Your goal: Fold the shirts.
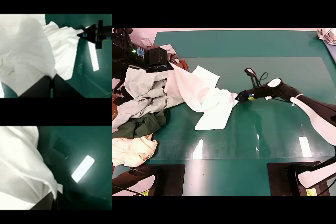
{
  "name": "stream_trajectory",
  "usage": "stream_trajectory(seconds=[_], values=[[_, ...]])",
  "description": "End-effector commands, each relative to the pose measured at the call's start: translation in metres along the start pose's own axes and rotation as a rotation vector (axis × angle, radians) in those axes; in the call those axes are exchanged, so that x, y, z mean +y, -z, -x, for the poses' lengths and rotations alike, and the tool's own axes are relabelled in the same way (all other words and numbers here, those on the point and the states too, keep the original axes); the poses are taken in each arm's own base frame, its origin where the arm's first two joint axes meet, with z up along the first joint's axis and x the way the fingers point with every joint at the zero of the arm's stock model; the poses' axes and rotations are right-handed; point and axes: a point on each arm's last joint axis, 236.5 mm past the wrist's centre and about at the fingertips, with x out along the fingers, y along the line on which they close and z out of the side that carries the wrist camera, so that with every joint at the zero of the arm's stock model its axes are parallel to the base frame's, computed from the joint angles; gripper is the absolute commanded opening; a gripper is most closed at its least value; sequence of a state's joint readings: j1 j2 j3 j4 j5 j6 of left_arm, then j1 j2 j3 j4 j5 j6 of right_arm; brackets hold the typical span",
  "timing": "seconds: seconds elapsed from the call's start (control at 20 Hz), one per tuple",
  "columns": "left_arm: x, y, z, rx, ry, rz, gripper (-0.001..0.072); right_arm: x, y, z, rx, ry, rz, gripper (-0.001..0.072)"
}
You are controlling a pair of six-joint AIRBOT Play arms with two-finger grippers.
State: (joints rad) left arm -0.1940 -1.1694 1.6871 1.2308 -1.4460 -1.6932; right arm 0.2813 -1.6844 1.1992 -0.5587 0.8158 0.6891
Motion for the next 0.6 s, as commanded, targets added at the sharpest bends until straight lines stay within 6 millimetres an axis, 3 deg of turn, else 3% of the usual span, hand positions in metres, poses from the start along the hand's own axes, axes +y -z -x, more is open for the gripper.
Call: stream_trajectory(seconds=[0.0, 0.1, 0.25, 0.4, 0.45, 0.55], values=[[0.004, -0.007, 0.000, -0.028, -0.019, -0.002, 0.0027, 0.000, -0.032, 0.019, 0.010, 0.066, 0.009, 0.0014], [0.014, -0.016, 0.001, -0.068, -0.060, 0.000, 0.0027, -0.009, -0.062, 0.079, 0.002, 0.192, 0.045, 0.0013], [0.014, -0.063, 0.007, -0.269, -0.050, 0.050, 0.0027, -0.012, -0.114, 0.215, -0.088, 0.411, 0.143, 0.0012], [0.013, -0.118, 0.000, -0.465, 0.006, 0.131, 0.0027, -0.012, -0.188, 0.353, -0.394, 0.637, 0.219, 0.0012], [0.012, -0.130, -0.010, -0.492, 0.030, 0.152, 0.0026, -0.017, -0.206, 0.390, -0.477, 0.695, 0.229, 0.0012], [0.005, -0.160, -0.025, -0.560, 0.110, 0.196, 0.0026, -0.032, -0.236, 0.445, -0.605, 0.791, 0.250, 0.0013]])
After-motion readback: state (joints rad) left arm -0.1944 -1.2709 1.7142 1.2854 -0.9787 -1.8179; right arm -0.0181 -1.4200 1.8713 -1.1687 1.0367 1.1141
